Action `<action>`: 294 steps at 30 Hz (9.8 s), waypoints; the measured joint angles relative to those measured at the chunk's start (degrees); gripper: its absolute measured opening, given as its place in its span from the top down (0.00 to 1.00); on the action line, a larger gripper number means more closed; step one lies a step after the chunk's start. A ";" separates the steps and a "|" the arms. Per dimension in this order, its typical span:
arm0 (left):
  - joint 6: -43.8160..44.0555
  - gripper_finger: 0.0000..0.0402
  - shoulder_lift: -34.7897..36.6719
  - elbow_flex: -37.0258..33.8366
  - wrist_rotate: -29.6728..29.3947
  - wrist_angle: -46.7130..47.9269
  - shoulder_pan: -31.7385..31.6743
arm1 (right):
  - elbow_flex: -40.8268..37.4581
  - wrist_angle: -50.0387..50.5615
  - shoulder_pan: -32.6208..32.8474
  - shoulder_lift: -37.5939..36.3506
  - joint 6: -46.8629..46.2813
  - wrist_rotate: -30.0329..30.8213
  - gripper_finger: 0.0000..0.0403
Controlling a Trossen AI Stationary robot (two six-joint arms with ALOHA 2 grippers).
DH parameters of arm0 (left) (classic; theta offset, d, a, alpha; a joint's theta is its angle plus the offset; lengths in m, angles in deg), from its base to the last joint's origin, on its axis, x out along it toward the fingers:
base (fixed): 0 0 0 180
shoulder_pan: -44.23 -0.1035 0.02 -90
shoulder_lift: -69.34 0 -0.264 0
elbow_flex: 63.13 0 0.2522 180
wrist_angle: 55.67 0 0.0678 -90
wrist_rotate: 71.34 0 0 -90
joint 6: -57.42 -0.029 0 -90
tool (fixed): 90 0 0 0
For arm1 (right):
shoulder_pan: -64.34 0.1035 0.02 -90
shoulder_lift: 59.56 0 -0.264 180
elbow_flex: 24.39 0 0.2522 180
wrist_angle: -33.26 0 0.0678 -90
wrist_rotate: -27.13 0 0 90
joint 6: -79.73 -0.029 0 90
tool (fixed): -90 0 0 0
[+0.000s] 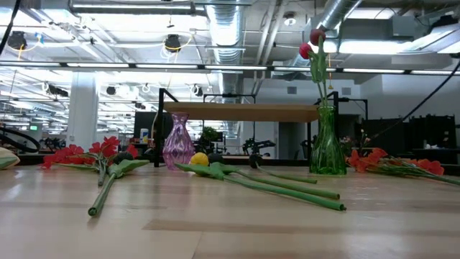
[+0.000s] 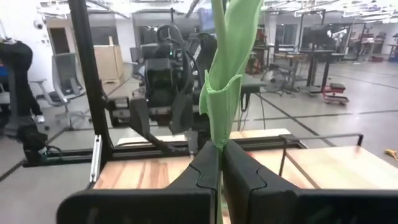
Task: Pick and place flowers into a vace then onto a shelf
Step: Put the yellow tulip into the green vase, then put the bottom left black tulip into the green vase
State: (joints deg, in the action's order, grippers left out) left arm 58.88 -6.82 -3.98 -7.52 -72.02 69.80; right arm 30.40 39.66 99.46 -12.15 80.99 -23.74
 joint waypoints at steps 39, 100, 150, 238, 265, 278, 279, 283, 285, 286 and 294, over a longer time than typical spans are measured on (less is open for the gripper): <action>-1.91 0.60 23.61 -26.06 5.45 -19.87 -1.88 | -10.35 -6.62 -24.06 0.39 -9.92 3.87 1.00; -0.33 0.60 23.58 -26.04 7.90 -19.36 -1.86 | -6.11 19.05 -9.23 0.12 -14.88 -4.74 0.52; -7.85 0.61 10.65 -12.78 6.13 44.83 -1.93 | -6.13 -9.44 2.42 34.47 -24.78 -3.27 0.66; -17.26 1.00 -21.56 17.89 -8.50 75.83 0.96 | -6.13 -6.50 2.42 34.45 -24.83 -4.37 0.68; -66.56 1.00 -21.44 17.89 -41.56 57.77 6.92 | -6.13 -21.66 -4.11 34.45 -23.26 -4.56 0.69; -86.17 1.00 -21.44 17.89 -33.76 35.91 7.06 | -6.13 -30.82 -10.21 34.44 -16.13 -14.61 0.69; -86.40 1.00 -21.44 17.89 -33.74 35.54 7.06 | -6.13 -30.96 -10.54 34.44 -15.93 -15.56 0.69; -86.47 1.00 -21.44 17.89 -32.93 35.29 7.03 | -6.13 -31.12 -11.83 34.45 -15.78 -18.40 0.66; -86.54 1.00 -21.44 17.89 -32.39 35.02 7.03 | -6.13 -31.40 -12.39 34.45 -15.78 -19.84 0.63; -86.77 1.00 -21.44 17.89 -32.11 34.66 7.03 | -6.13 -31.50 -12.66 34.45 -15.78 -20.27 0.61; -88.90 1.00 -21.44 17.89 -28.80 26.64 6.91 | -6.11 -32.10 -13.14 34.45 -15.62 -21.24 0.48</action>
State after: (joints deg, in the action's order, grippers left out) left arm -30.02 -28.26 13.91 -36.32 -45.38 76.71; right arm 24.29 7.56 86.32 22.31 65.37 -44.98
